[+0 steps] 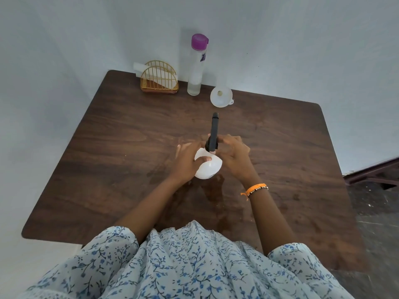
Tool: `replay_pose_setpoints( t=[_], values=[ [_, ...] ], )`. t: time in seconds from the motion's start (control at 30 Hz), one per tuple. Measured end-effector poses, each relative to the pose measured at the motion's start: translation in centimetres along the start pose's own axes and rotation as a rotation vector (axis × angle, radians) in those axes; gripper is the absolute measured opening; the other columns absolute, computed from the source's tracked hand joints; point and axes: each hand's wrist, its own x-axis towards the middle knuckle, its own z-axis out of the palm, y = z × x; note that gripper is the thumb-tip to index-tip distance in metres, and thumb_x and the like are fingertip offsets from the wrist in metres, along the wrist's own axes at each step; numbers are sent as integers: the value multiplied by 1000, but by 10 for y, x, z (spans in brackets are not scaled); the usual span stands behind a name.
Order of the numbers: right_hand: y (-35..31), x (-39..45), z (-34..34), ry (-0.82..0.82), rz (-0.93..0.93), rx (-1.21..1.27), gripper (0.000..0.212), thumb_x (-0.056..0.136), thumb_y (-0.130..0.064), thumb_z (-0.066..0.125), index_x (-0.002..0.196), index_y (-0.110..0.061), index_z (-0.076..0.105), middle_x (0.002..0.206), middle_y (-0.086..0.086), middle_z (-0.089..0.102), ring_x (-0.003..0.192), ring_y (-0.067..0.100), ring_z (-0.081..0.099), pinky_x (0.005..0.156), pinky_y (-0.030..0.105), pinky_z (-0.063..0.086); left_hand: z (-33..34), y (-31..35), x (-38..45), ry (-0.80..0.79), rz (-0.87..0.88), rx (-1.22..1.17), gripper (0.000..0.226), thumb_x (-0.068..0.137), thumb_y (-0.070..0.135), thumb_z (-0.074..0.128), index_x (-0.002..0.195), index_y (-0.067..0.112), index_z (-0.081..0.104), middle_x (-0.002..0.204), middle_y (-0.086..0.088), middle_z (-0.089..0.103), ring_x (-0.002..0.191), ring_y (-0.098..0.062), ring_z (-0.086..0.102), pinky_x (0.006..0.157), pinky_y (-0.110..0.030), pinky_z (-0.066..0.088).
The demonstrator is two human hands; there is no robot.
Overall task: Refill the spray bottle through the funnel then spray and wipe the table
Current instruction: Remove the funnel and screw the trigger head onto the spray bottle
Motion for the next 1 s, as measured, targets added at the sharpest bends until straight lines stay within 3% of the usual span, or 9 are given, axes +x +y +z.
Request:
replay_pose_setpoints(
  t=[0.1, 0.17, 0.23, 0.3, 0.47, 0.57, 0.73, 0.9, 1.0],
  values=[
    [0, 4, 2, -61, -24, -151, 39, 80, -39, 50, 114, -26, 65, 77, -14, 41, 90, 13, 38, 89, 40, 26, 1, -2, 0, -2, 35, 12, 32, 87, 40, 56, 115, 25, 58, 127, 1, 57, 125, -21, 44, 114, -51, 11],
    [3, 6, 0, -85, -27, -109, 35, 81, -36, 53, 113, -26, 65, 82, -7, 49, 90, 15, 41, 91, 44, 30, 1, -1, -1, 2, 40, 45, 32, 90, 35, 56, 120, 24, 56, 131, 0, 55, 129, -20, 40, 115, -49, 0],
    [7, 9, -4, -115, -69, -9, 33, 81, -30, 59, 112, -22, 66, 89, 5, 58, 88, 18, 49, 90, 46, 41, -1, 1, -2, 3, 44, 76, 34, 90, 35, 56, 121, 21, 55, 132, 0, 54, 130, -19, 39, 115, -47, -2],
    [8, 13, -9, -185, -85, 100, 32, 81, -19, 64, 112, -14, 68, 93, 11, 62, 89, 19, 57, 87, 38, 48, -1, 0, -2, -9, 37, 97, 39, 90, 36, 55, 125, 20, 53, 134, -1, 52, 131, -19, 37, 115, -46, -4],
    [12, 18, -15, -256, -39, 339, 27, 82, 2, 66, 109, -2, 67, 106, 9, 69, 100, 16, 66, 86, 22, 50, -1, -6, -1, -50, 16, 106, 43, 90, 41, 53, 130, 24, 50, 139, 0, 48, 135, -17, 32, 114, -44, -10],
    [13, 19, -9, -180, -46, 225, 29, 77, 0, 71, 106, -6, 70, 104, 4, 70, 98, 12, 64, 86, 17, 48, -3, -6, -1, -28, 11, 85, 40, 88, 41, 56, 124, 23, 55, 135, 0, 53, 133, -17, 36, 114, -43, -9],
    [8, 13, 3, 7, -60, 87, 25, 66, -9, 77, 90, -5, 70, 87, 5, 70, 79, 25, 63, 72, 25, 49, -3, 1, -6, 67, 50, 5, 33, 84, 36, 60, 114, 20, 61, 120, 1, 61, 121, -17, 46, 114, -42, 0],
    [2, -2, 24, 276, 21, 135, 26, 61, -14, 84, 77, -8, 65, 78, -1, 66, 67, 19, 59, 60, 25, 48, 1, 2, -13, 74, 68, -9, 57, 77, 55, 39, 115, 17, 59, 110, 5, 59, 112, -12, 43, 109, -27, 8],
    [-1, -7, 35, 363, 66, 195, 31, 61, -13, 84, 74, -6, 58, 79, -2, 62, 67, 13, 55, 63, 20, 46, 5, 0, -13, 76, 76, 54, 52, 79, 46, 38, 114, 14, 58, 107, 0, 60, 110, -18, 45, 103, -21, 14]
  ],
)
